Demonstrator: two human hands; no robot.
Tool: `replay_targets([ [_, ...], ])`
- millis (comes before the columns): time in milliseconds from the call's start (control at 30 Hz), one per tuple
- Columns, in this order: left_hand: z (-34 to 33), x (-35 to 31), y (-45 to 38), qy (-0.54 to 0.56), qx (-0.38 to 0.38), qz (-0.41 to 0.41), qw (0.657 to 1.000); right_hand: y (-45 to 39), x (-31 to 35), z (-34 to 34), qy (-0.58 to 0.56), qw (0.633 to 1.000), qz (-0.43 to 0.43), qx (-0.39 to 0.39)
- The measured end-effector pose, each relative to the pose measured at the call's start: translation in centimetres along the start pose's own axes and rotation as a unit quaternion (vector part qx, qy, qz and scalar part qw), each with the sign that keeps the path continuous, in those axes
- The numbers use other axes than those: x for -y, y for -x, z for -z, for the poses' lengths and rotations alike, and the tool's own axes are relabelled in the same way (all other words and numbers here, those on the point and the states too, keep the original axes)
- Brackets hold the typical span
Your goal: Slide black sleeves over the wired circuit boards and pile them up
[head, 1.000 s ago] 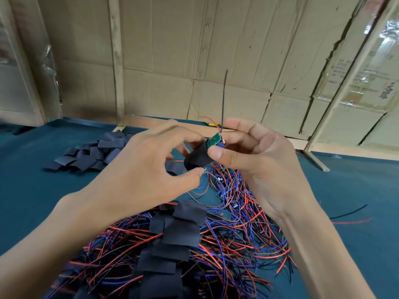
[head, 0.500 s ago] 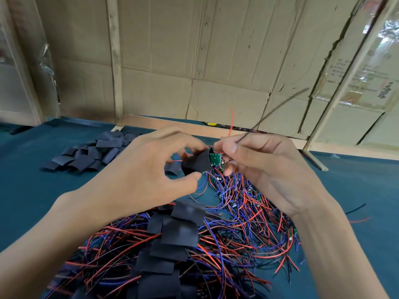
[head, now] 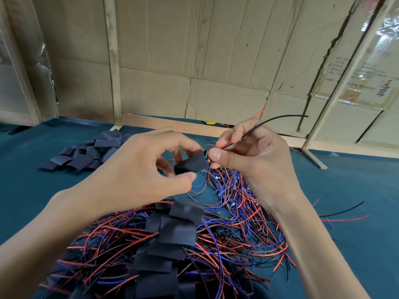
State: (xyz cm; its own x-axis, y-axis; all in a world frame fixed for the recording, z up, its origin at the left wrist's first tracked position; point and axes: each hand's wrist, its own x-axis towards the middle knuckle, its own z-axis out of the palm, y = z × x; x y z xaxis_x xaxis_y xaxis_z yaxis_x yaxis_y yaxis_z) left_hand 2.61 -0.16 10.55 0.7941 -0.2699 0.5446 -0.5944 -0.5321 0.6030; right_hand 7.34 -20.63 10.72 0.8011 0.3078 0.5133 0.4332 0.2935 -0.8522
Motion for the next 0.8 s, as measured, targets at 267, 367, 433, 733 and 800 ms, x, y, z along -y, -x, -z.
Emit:
replay_targets([
  [267,1.1,0.4,-0.2,0.024,0.07,0.045,0.996,0.1,0.0,0.9,0.056,0.995,0.037,0.072],
  [367,2.7,-0.2,0.0,-0.014,0.076,0.013,0.997,-0.1,1.0,2.9,-0.095,0.995,0.026,-0.007],
  [433,3.8,-0.5,0.2,-0.069,0.059,-0.033,0.995,-0.3,1.4,4.9,-0.168,0.98,0.038,-0.1],
  [733,2.6,2.7,0.2,-0.187,0.269,0.175,0.928,0.2,-2.4,13.5,0.452,0.835,-0.085,-0.303],
  [800,2.6,5.3,-0.7,-0.127,0.167,0.21,0.955,0.1,-3.9,13.6,0.486,0.839,-0.103,-0.22],
])
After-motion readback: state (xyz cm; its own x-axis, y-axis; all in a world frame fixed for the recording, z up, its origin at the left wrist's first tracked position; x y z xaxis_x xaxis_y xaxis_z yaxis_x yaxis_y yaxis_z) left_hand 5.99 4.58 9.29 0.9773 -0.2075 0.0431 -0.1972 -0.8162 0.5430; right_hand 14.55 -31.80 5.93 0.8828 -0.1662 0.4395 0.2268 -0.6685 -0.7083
